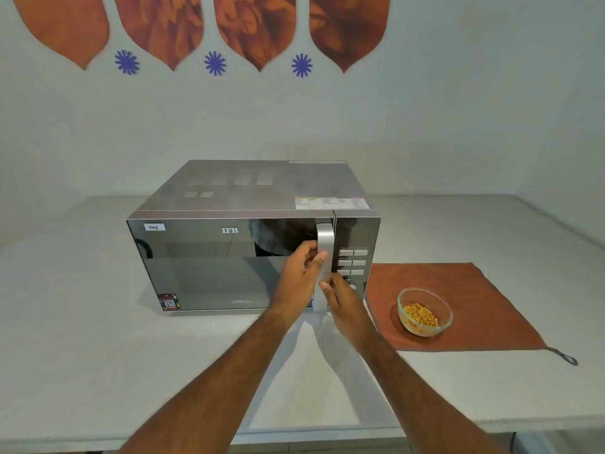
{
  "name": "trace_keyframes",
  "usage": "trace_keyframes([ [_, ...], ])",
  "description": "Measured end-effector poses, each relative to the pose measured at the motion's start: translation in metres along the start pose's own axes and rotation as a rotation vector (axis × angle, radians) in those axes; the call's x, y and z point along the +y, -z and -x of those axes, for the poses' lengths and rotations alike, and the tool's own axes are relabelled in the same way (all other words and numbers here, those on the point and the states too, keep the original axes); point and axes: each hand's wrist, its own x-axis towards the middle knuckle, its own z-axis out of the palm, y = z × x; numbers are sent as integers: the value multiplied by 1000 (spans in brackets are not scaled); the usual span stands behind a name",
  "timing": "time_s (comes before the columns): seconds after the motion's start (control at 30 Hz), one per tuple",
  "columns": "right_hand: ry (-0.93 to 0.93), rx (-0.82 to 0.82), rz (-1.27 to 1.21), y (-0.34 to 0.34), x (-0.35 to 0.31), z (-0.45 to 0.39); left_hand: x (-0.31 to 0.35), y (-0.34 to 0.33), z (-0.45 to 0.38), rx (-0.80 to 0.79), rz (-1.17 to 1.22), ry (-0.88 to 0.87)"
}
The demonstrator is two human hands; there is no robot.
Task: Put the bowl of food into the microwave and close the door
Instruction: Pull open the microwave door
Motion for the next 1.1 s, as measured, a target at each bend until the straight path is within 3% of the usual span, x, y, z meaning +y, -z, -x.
trace_keyframes([
  [0.27, -49, 5, -1, -1, -5, 5, 2, 0, 0, -4, -9, -3],
  [0.53, 15, 37, -64, -3, -6, 26, -8, 7, 12, -24, -34, -43],
  [1.1, 45, 112, 221, 0, 50, 71, -15, 18, 50, -29, 36, 0],
])
